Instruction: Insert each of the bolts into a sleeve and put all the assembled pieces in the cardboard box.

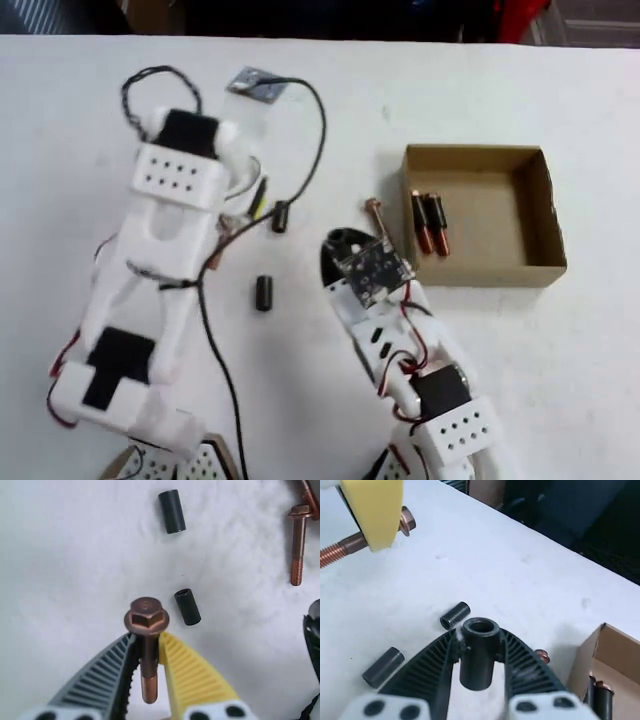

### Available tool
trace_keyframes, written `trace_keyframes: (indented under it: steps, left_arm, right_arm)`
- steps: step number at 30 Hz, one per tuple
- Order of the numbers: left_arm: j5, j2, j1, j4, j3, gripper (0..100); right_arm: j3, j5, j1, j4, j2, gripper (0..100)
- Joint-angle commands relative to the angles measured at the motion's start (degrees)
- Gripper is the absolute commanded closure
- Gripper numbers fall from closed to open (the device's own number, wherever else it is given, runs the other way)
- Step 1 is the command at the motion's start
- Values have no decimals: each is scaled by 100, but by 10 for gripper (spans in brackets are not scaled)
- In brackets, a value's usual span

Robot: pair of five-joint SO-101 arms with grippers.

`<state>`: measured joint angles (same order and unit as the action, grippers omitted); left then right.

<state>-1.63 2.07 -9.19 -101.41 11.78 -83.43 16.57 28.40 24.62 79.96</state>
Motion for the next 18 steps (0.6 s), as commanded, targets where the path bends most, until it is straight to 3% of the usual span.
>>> trace_keyframes:
  steps: [1,4,8,18]
  left_arm:
    - [-360,-778,92,158,-378,980]
    - [-519,-1226,101,325,-923,980]
    - [-651,-1947,101,1037,-1785,980]
    - [-615,-3407,110,2462,-3393,980]
  right_arm:
    - [70,-53,435,-347,66,981]
    - [62,-237,690,-567,57,981]
    - [70,-1213,716,-804,75,982]
    - [290,-1213,593,-462,892,982]
